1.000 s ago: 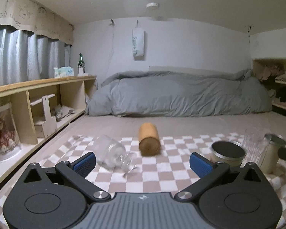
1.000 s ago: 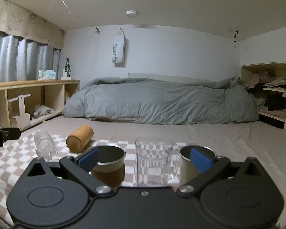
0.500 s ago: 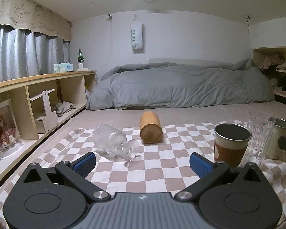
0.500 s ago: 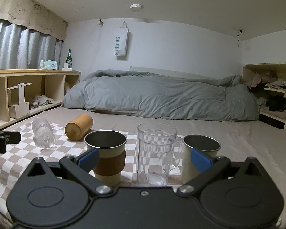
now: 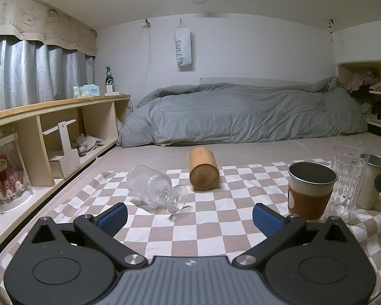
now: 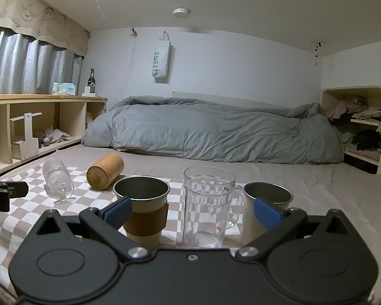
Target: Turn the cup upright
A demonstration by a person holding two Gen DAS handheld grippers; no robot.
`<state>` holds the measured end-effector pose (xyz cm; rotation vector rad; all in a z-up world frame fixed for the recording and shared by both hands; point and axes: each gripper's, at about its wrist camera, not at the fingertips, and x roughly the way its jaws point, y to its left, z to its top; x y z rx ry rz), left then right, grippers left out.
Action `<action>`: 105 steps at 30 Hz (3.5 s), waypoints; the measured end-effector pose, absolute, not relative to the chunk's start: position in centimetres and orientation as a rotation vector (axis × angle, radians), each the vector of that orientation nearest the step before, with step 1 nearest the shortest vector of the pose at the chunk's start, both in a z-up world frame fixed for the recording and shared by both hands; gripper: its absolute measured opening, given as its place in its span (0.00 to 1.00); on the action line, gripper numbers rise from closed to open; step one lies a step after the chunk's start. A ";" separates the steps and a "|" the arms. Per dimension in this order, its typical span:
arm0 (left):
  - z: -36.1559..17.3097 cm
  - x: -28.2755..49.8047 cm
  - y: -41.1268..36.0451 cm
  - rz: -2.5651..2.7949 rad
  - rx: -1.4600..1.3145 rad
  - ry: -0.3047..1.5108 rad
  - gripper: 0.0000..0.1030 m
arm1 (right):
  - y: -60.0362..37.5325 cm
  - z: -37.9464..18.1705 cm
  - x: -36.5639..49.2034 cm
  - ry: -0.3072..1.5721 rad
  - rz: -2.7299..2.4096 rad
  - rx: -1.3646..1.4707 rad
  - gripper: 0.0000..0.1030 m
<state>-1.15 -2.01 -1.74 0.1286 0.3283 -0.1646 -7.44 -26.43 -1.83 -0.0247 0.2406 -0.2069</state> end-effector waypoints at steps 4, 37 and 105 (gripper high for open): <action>-1.7 -1.2 -1.9 -0.166 0.131 0.328 1.00 | -26.5 -1.8 -7.5 0.240 -0.207 -0.026 1.00; -1.9 -1.3 -2.0 -0.169 0.132 0.333 1.00 | -26.5 -2.0 -7.1 0.259 -0.213 -0.020 1.00; -2.4 -1.0 -2.6 -0.174 0.133 0.339 1.00 | -26.3 -2.2 -7.0 0.267 -0.209 -0.023 1.00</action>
